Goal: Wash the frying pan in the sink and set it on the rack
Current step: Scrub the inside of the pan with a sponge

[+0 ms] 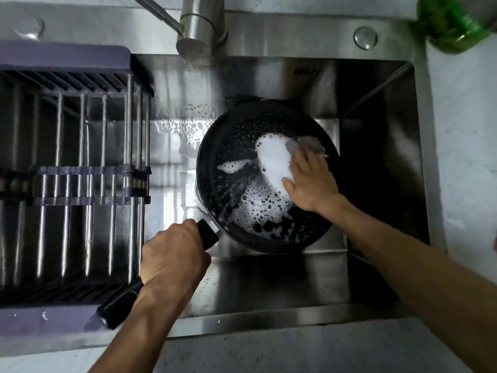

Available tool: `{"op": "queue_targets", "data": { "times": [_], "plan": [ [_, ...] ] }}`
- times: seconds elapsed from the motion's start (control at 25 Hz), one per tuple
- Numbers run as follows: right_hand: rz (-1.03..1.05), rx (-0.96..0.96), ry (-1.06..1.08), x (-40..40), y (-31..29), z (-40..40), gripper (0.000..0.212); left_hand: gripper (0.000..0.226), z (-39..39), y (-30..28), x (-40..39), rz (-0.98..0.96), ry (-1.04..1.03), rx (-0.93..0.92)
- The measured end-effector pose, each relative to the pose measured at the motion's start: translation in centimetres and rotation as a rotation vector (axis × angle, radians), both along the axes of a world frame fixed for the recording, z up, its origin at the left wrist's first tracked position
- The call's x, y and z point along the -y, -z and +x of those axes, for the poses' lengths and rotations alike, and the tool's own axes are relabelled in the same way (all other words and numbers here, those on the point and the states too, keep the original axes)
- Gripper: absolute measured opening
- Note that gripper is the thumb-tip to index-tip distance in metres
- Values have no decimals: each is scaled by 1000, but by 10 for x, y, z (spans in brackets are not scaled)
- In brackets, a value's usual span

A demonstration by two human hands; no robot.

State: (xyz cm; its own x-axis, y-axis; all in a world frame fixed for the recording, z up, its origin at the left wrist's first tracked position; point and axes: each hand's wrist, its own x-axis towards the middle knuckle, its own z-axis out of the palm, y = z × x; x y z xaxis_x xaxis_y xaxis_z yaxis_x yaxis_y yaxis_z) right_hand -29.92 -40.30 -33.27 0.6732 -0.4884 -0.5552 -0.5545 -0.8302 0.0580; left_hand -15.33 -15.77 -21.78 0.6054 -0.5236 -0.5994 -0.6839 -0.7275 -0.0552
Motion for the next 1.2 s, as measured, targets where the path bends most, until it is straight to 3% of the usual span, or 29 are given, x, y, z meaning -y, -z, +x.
{"op": "queue_targets", "data": {
  "times": [0.08, 0.16, 0.28, 0.32, 0.4, 0.44, 0.48, 0.56, 0.6, 0.72, 0.84, 0.96, 1.08, 1.12, 1.2],
  "plan": [
    [28, 101, -227, 29, -6, 35, 49, 27, -1, 0, 1, -7, -16, -7],
    [-97, 111, -304, 58, -21, 42, 47, 28, 1, -1, 2, 7, -15, -4],
    [-150, -85, -9, 7, -28, -20, 64, 30, 3, -4, 4, 11, -7, -11],
    [-25, -130, 42, -31, -30, -37, 68, 31, 3, -4, 3, 20, -4, -8],
    [436, -171, 91, -77, -40, -47, 69, 33, 3, -2, 4, 19, -9, -13],
    [585, -124, 124, -81, -43, -46, 67, 33, 3, -1, 4, 16, -13, -17],
    [605, -112, 126, -76, -43, -44, 65, 32, 2, 0, 4, 19, -14, -14],
    [367, -96, 75, -70, -47, -50, 60, 31, 0, 1, 5, 22, -20, -12],
    [355, -72, 69, -70, -49, -54, 59, 30, 1, 0, 5, 22, -25, -5],
    [629, -58, 76, -73, -56, -57, 53, 28, 1, 0, 6, 13, -19, 15],
    [442, -97, 71, -66, -50, -50, 60, 27, 1, -4, 5, 4, -15, 9],
    [731, -86, 77, -68, -49, -56, 67, 27, 0, -3, 3, 0, 7, 19],
    [323, -77, 253, -26, -31, -12, 59, 28, 2, -4, 4, 20, -3, 12],
    [273, -38, 338, -22, -26, 16, 57, 29, 2, -3, 5, 26, -6, 9],
    [443, 110, 344, -48, -20, 58, 58, 29, 2, -1, 5, 25, -18, -2]
  ]
}}
